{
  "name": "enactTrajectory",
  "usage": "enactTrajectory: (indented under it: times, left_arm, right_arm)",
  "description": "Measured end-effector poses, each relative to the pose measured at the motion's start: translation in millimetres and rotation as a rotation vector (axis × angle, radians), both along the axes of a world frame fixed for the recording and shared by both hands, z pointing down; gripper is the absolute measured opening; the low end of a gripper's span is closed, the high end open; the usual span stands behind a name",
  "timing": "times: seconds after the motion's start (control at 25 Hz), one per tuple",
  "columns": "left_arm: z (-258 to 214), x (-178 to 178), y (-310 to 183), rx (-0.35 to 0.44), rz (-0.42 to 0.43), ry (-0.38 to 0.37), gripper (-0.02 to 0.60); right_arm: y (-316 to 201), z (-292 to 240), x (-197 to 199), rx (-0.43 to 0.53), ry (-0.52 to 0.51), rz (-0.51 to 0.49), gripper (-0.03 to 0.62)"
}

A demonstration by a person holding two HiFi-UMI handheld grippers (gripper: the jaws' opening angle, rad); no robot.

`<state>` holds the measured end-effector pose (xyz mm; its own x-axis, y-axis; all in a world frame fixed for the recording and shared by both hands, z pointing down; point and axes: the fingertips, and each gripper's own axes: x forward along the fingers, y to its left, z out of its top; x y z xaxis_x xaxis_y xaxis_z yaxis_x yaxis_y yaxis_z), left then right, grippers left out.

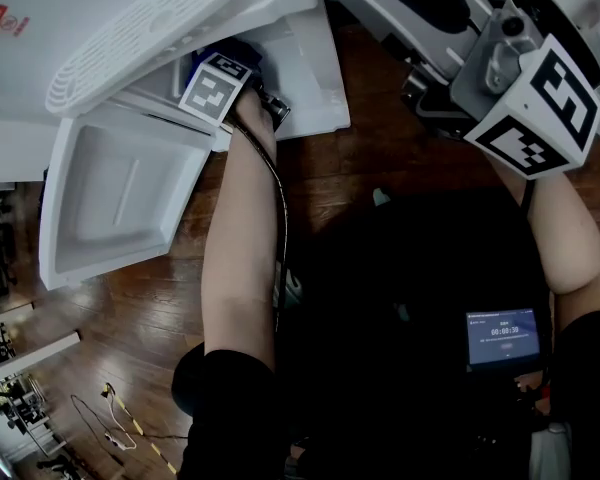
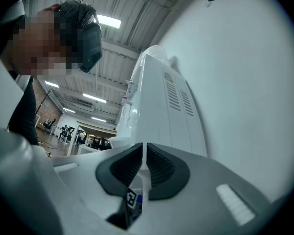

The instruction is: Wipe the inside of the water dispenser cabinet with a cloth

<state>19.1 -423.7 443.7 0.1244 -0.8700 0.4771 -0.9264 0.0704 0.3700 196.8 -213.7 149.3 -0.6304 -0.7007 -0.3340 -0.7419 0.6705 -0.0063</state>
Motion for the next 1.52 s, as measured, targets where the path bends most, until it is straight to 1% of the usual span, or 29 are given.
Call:
enactTrajectory:
  times: [0.04,0.08,0.2,0.24,0.28,0.4,0.56,0.76,0.92,1.0,1.08,1.2,1.36,1.44,1.52]
  left_arm:
    - [-10,-2,10,0.039,-0.01,0.063,0.201]
    - [-18,-4,22,0.067,-0.023,0.145,0.201]
    - [-37,-8,59,0.118,-0.061,0.444,0.201]
    - [-41,-10,69,0.134,-0.064,0.507,0.201]
    - [-45,-12,75,0.151,-0.062,0.536,0.201]
    - [-47,-18,68,0.18,-0.064,0.536,0.201]
    - [-41,-26,29,0.197,-0.117,0.552,0.198]
    - [-38,-15,-8,0.227,-0.141,0.615,0.198]
    - [-46,-5,-25,0.253,-0.129,0.626,0.199]
    - [-53,-3,-18,0.259,-0.112,0.652,0.199]
    - [-67,-1,1,0.278,-0.086,0.689,0.199]
    - [-100,-8,36,0.338,-0.072,0.732,0.198]
    - [-139,-37,74,0.438,-0.098,0.726,0.198]
    - [-151,-46,79,0.463,-0.104,0.735,0.198]
    - [-155,-46,73,0.468,-0.108,0.741,0.198]
  right_arm:
    - [-1,-1,2,-0.001,0.004,0.011,0.028]
    - [-1,-1,4,0.001,0.008,0.021,0.028]
    - [-2,0,10,-0.003,0.02,0.053,0.028]
    - [-3,2,11,-0.012,0.023,0.067,0.028]
    - [-3,3,12,-0.017,0.025,0.075,0.028]
    - [-1,2,8,-0.011,0.042,0.076,0.028]
    - [-2,6,3,-0.006,0.062,0.061,0.028]
    - [2,1,-2,-0.014,0.038,0.017,0.028]
    - [2,2,-5,-0.018,0.044,0.002,0.028]
    - [2,0,-9,-0.005,0.038,-0.016,0.028]
    - [4,-4,-10,0.013,0.028,-0.031,0.028]
    - [6,-9,-5,0.031,0.024,-0.013,0.028]
    - [8,-6,4,0.012,0.04,0.058,0.028]
    - [9,-7,1,0.013,0.048,0.062,0.028]
    - [11,-8,-4,0.019,0.064,0.053,0.028]
